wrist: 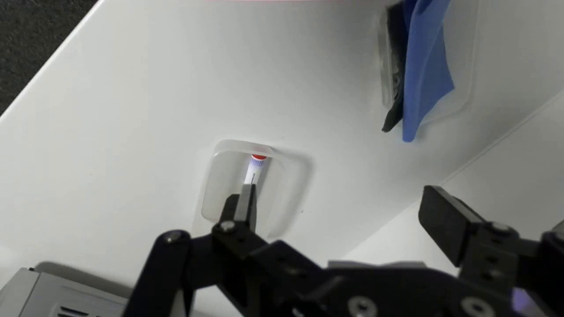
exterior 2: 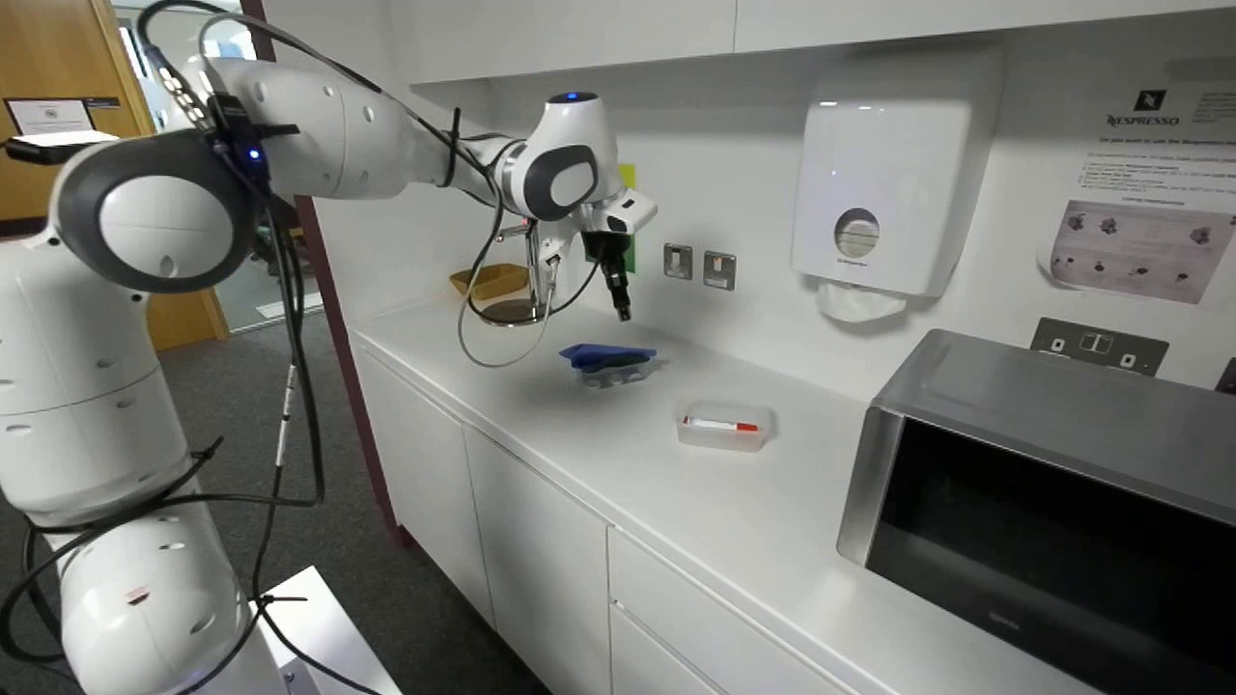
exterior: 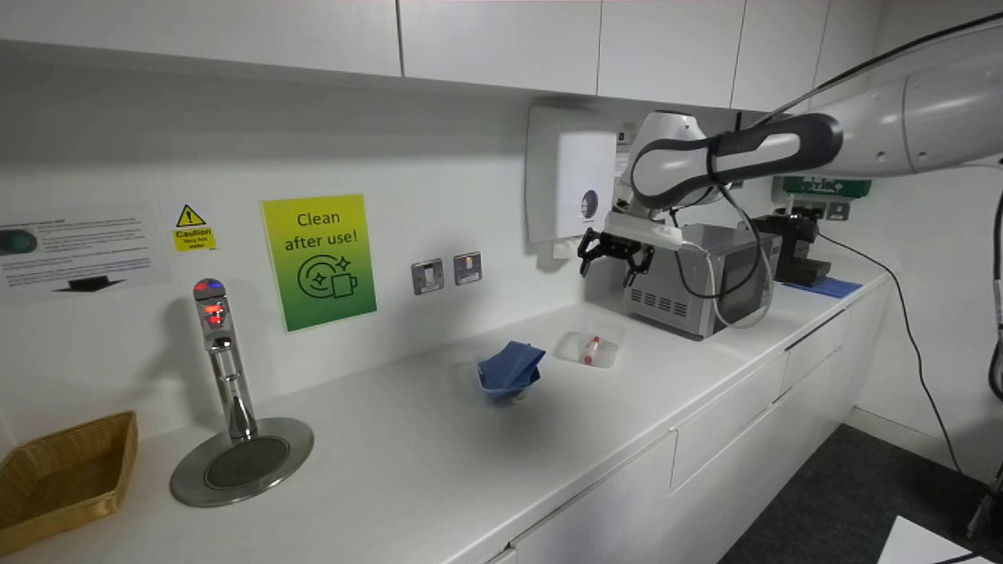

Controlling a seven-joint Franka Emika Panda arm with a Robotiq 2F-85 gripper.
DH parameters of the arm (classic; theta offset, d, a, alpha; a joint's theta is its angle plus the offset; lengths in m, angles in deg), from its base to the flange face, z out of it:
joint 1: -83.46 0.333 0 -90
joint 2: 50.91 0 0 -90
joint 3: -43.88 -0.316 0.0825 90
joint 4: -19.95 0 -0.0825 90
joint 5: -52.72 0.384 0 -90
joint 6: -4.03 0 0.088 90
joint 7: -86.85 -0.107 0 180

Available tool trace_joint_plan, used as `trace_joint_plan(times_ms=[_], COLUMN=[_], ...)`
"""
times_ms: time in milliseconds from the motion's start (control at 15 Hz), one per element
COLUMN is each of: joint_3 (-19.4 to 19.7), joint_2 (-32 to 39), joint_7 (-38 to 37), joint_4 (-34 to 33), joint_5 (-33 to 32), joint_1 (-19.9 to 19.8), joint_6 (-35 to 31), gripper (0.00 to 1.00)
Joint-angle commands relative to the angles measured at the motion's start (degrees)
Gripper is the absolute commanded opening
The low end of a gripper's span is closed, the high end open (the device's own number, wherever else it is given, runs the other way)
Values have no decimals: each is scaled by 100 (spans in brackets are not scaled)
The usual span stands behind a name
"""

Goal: Remove the marker from the clear bowl.

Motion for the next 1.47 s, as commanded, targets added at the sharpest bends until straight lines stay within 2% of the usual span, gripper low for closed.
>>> trace_joint_plan(times_ms=[0, 200, 467, 733, 933, 1000, 1400], joint_3=[234, 446, 608, 643, 532, 685, 685], joint_2=[852, 1371, 1875, 2098, 2088, 2159, 2222], joint_7=[-802, -1166, -1116, -918, -119, -608, -563], joint_4=[-1019, -1561, -1932, -1834, -1637, -1680, -1678], joint_5=[126, 76, 283, 520, 564, 431, 432], joint_1=[-29, -44, -179, -342, -434, -282, -263], joint_6=[58, 132, 437, 389, 280, 278, 276], gripper=[100, 100, 100, 100, 100, 100, 100])
